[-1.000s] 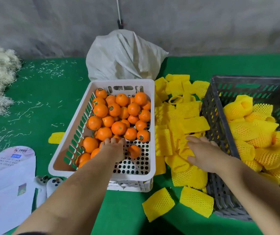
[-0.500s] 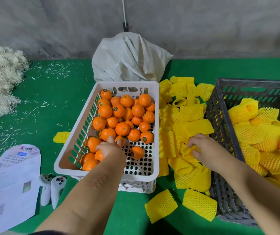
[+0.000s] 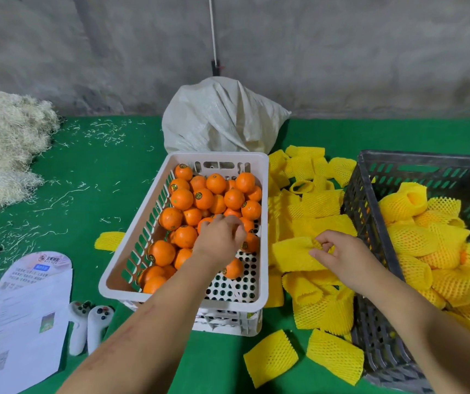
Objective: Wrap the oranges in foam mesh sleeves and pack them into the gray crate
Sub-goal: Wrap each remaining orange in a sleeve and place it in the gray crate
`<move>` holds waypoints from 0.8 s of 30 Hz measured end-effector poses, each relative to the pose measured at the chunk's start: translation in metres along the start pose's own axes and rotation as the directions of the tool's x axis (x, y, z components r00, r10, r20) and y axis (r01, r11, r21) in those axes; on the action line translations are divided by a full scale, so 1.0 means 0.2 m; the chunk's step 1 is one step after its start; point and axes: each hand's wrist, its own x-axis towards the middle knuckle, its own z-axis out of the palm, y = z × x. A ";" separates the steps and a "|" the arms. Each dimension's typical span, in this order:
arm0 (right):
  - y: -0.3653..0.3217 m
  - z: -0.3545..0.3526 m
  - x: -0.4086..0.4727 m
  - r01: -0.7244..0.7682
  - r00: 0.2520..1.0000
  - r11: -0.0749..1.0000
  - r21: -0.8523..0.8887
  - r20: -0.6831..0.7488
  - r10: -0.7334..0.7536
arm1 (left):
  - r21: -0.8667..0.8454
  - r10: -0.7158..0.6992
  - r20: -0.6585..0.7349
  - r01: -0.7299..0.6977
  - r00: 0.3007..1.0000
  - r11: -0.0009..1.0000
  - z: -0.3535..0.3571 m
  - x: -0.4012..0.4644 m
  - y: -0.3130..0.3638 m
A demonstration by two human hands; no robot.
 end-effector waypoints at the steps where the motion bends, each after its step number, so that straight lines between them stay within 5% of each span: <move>1: 0.00 0.00 0.00 -0.021 0.999 0.998 0.063 -0.046 0.023 | -0.156 0.050 -0.126 -0.069 0.991 0.985 -0.01 -0.02 0.06; 4: -0.02 -0.03 0.01 -0.070 0.991 0.955 0.287 -0.091 0.100 | -0.355 0.132 -0.387 -0.280 0.912 0.892 0.04 -0.08 0.27; 9: -0.06 -0.04 -0.02 -0.168 0.986 0.780 0.602 0.109 0.127 | -0.840 0.211 0.000 -0.114 0.977 0.530 0.26 -0.15 0.47; 14: -0.06 -0.05 0.00 -0.096 0.994 0.868 0.488 -0.005 0.113 | -0.901 0.224 0.210 0.099 0.952 0.423 0.24 -0.13 0.46; 19: -0.03 -0.03 0.02 -0.209 0.976 0.732 0.648 0.091 0.199 | -0.944 0.095 0.220 0.188 0.971 0.271 0.21 -0.14 0.48; 24: -0.02 -0.03 0.04 -0.187 0.979 0.792 0.581 0.043 0.200 | -0.962 0.091 0.183 0.159 0.979 0.224 0.18 -0.13 0.44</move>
